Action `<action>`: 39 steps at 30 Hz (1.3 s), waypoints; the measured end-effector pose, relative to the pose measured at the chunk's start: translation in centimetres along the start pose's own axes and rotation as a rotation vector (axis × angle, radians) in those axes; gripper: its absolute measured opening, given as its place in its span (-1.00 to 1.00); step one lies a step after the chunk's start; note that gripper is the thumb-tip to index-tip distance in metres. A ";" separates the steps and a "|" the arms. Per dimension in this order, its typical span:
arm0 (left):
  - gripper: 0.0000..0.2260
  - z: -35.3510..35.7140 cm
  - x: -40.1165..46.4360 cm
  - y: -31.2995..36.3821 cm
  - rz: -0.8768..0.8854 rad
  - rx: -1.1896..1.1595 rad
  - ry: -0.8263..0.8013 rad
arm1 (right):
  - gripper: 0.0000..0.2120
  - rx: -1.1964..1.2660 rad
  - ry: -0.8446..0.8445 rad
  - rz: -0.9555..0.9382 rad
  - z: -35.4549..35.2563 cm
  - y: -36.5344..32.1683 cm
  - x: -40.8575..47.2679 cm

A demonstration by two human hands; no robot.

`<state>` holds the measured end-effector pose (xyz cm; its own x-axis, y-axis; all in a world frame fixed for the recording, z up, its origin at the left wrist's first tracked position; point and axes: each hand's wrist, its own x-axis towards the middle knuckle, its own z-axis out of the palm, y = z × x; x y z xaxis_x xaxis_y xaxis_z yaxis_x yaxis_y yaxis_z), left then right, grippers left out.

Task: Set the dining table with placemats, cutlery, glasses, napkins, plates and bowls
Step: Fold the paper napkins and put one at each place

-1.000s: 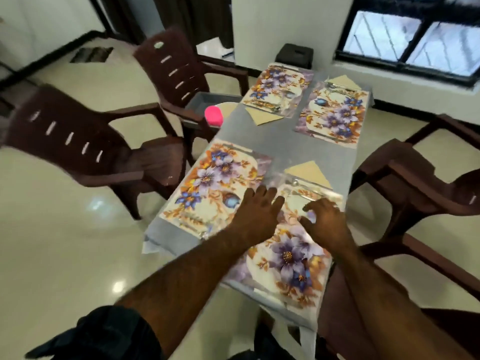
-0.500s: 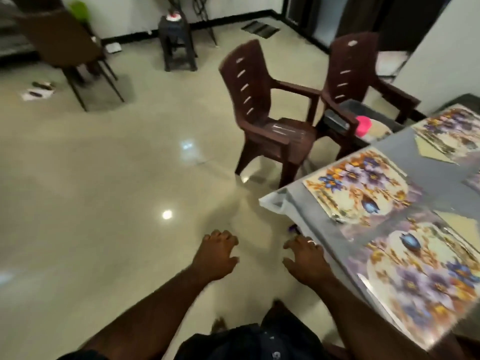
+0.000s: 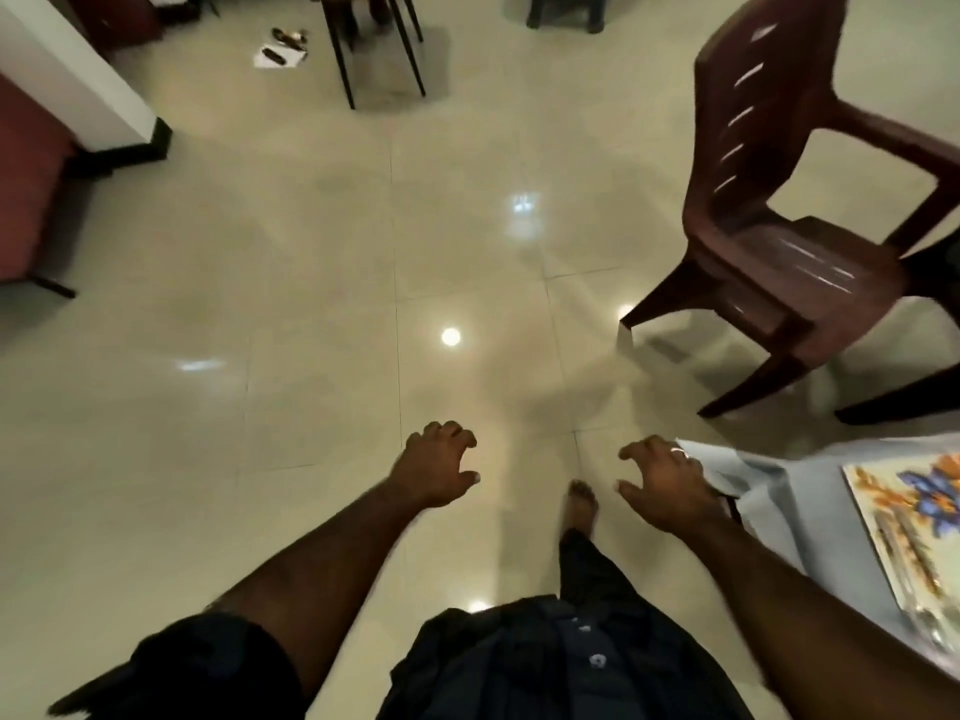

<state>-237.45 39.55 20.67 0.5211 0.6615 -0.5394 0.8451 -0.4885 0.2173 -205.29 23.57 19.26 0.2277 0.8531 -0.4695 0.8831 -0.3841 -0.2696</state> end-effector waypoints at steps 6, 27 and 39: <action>-0.47 -8.5 10.3 0.6 -0.054 -0.132 0.079 | -0.44 -0.062 -0.070 -0.077 -7.5 -0.3 11.1; -0.57 -40.8 53.4 -10.3 0.049 -0.333 -0.067 | -0.47 0.244 -0.048 0.143 -31.2 -7.4 54.4; -0.69 -58.9 84.2 -2.4 0.059 -0.266 -0.137 | -0.46 0.416 -0.134 0.269 -43.7 6.0 78.0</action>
<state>-188.51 129.99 22.67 0.5644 0.5450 -0.6200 0.8250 -0.3460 0.4468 -164.26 103.22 17.74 0.3459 0.6624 -0.6645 0.5563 -0.7151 -0.4233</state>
